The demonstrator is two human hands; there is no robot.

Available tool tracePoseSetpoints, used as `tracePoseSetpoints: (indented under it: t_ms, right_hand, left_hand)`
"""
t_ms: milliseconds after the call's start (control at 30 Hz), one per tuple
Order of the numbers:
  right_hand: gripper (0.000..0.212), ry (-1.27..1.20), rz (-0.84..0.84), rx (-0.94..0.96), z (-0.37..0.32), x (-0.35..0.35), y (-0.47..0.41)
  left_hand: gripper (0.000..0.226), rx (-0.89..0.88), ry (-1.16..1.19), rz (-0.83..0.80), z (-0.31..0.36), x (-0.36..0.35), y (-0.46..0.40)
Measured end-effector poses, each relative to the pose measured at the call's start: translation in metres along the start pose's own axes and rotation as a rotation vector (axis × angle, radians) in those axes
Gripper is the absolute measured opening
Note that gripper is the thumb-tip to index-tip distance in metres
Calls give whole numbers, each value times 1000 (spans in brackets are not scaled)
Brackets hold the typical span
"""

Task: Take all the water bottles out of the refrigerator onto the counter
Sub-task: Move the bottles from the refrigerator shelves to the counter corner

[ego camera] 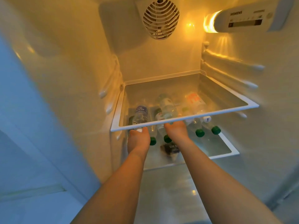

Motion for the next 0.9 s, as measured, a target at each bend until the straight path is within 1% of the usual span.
tracePoseSetpoints:
  t_ms: [133, 267, 300, 367, 400, 433, 467, 500, 567, 700, 833, 900]
  right_hand:
    - [10, 108, 9, 53, -2, -9, -17]
    - [15, 113, 17, 15, 2, -7, -20]
    - [13, 70, 44, 0, 3, -4, -17]
    - [15, -123, 109, -40, 7, 8, -2]
    - [23, -202, 145, -32, 8, 15, 7]
    - [36, -229, 177, -9, 9, 22, 18]
    - [49, -241, 200, 8, 12, 27, 29]
    - [57, -255, 216, 14, 15, 32, 40]
    - [62, -294, 233, 17, 23, 42, 62]
    - [63, -335, 296, 9, 37, 63, 93]
    - [58, -371, 408, 38, 39, 94, 113]
    - [52, -365, 487, 72, 36, 115, 119]
  left_hand:
    - [59, -97, -110, -32, 10, -2, 3]
    - [60, -139, -129, -1, 9, -4, 1]
    - [61, -142, -133, 11, 7, -3, 3]
    - [58, -149, -148, 36, 2, 1, 8]
    - [56, -153, -150, 51, -1, 4, 14]
    - [54, -155, -135, 64, -5, 6, 19]
    - [51, -150, -106, 81, -10, 8, 25]
    - [49, -146, -70, 100, -15, 10, 31]
    - [48, -155, -1, 139, -23, 16, 44]
    - [51, -198, 177, 246, -28, 36, 65]
    - [41, -190, 331, 336, -30, 64, 90]
    - [41, -218, 416, 366, -26, 78, 100]
Point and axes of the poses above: each hand's wrist, its own y-axis away from the middle knuckle, its own x-axis out of the back of the hand, z = x × y, the point moved 9 cm from there along -y, towards the middle knuckle, and after that the axes turned 15 degrees about z, right-handed, at the moved point
